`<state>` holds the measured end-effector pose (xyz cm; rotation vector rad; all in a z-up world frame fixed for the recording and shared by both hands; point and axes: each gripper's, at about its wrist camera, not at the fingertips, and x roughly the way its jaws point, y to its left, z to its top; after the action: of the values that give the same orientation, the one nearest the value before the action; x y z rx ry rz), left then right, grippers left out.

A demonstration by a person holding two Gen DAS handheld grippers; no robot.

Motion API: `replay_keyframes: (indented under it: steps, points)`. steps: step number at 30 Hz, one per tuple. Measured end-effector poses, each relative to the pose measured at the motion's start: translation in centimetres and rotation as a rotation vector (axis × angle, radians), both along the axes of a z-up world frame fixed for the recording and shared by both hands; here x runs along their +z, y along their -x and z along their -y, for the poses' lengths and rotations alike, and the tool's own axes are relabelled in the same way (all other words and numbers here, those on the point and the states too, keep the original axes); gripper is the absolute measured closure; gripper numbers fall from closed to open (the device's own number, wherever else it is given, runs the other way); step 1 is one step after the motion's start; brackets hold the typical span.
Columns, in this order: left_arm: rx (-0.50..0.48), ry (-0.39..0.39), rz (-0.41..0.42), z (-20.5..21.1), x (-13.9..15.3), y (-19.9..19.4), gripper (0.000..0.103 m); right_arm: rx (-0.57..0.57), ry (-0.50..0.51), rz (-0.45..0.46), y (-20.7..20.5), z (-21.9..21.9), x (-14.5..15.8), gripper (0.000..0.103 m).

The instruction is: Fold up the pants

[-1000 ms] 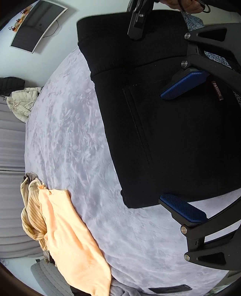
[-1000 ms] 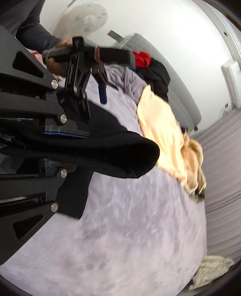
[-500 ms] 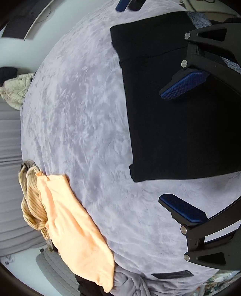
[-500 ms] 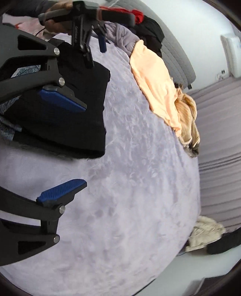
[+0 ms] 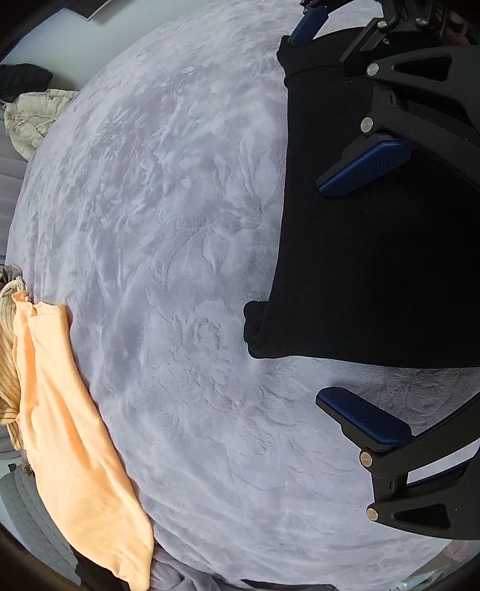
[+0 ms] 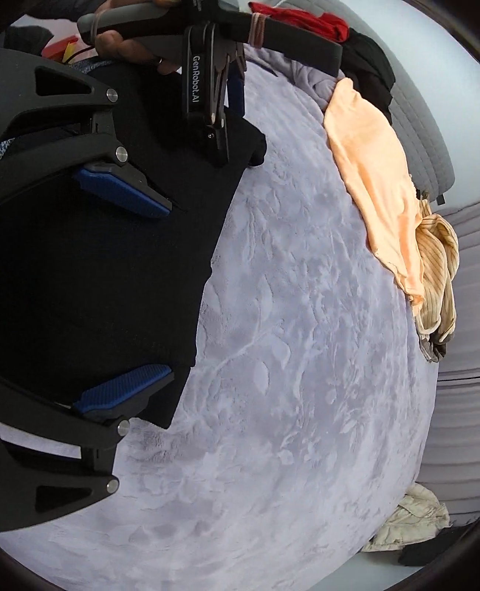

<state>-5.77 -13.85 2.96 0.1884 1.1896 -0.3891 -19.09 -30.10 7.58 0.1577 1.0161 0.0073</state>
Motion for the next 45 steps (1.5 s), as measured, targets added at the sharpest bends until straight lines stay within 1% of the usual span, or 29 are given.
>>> replay_keyframes:
  steps: [2, 6, 10, 16, 18, 20, 22, 25, 28, 31, 33, 35, 36, 38, 39, 40, 41, 42, 43, 44, 45]
  points:
    - [-0.003, -0.003, -0.002, 0.0, 0.1, -0.2, 0.0, 0.0, 0.025, -0.003, 0.0, -0.4, -0.1, 0.016]
    - [-0.028, -0.031, 0.041, 0.3, 1.1, 0.4, 0.0, 0.0, 0.047, -0.018, -0.2, -1.2, 0.2, 0.012]
    - [-0.046, -0.049, 0.081, 0.2, 2.0, 1.2, 0.0, -0.032, 0.119, -0.018, 0.7, -2.3, 1.1, 0.01]
    - [-0.057, -0.052, 0.108, -0.7, 3.3, 2.1, 0.0, -0.055, 0.164, 0.07, 3.6, -4.2, 4.7, 0.009]
    - [-0.066, -0.056, 0.118, -0.9, 3.6, 2.6, 0.0, -0.063, 0.192, 0.081, 4.0, -4.9, 5.5, 0.009]
    - [-0.071, -0.057, 0.124, -1.1, 3.8, 2.9, 0.0, -0.066, 0.246, 0.091, 4.5, -5.6, 6.2, 0.009]
    - [-0.071, -0.057, 0.125, -1.4, 4.0, 3.3, 0.0, -0.059, 0.269, 0.096, 5.0, -6.1, 6.6, 0.009]
    - [-0.071, -0.051, 0.128, -2.2, 4.3, 3.6, 0.0, -0.037, 0.254, 0.102, 6.4, -6.4, 7.4, 0.009]
    - [-0.06, -0.03, 0.134, -3.9, 4.9, 4.2, 0.0, -0.035, 0.226, 0.129, 8.9, -5.5, 8.4, 0.009]
    - [-0.049, -0.008, 0.126, -5.5, 5.0, 5.1, 0.0, -0.09, 0.175, 0.162, 11.8, -4.1, 9.5, 0.009]
    - [-0.048, 0.008, 0.119, -6.3, 4.9, 5.9, 0.0, -0.136, 0.119, 0.18, 13.2, -3.2, 9.8, 0.009]
    - [-0.047, 0.014, 0.116, -6.8, 4.7, 6.9, 0.0, -0.148, 0.039, 0.193, 13.9, -3.3, 9.5, 0.009]
    - [-0.052, 0.025, 0.115, -7.0, 4.7, 7.6, 0.0, -0.14, 0.01, 0.181, 13.9, -3.9, 9.0, 0.009]
    - [-0.07, 0.052, 0.108, -7.3, 4.8, 8.8, 0.0, -0.132, -0.008, 0.151, 13.4, -5.2, 7.7, 0.009]
    - [-0.077, 0.061, 0.117, -7.6, 4.9, 9.7, 0.0, -0.123, -0.011, 0.129, 13.1, -6.0, 6.9, 0.009]
    - [-0.086, 0.066, 0.125, -7.8, 5.1, 10.3, 0.0, -0.084, -0.012, 0.08, 12.5, -7.2, 5.8, 0.009]
    - [-0.103, 0.067, 0.134, -8.0, 5.1, 11.1, 0.0, -0.055, 0.003, 0.054, 12.2, -8.0, 5.0, 0.009]
    - [-0.112, 0.063, 0.137, -8.2, 5.0, 11.7, 0.0, -0.041, 0.044, 0.048, 12.1, -8.9, 4.3, 0.009]
    - [-0.113, 0.06, 0.134, -8.4, 4.7, 12.0, 0.0, -0.029, 0.124, 0.055, 12.1, -9.8, 3.8, 0.009]
    - [-0.113, 0.057, 0.121, -8.7, 4.1, 12.1, 0.0, -0.015, 0.176, 0.057, 12.1, -10.3, 3.2, 0.009]
    - [-0.114, 0.052, 0.1, -8.8, 3.3, 12.0, 0.0, 0.002, 0.198, 0.04, 12.0, -10.5, 2.5, 0.009]
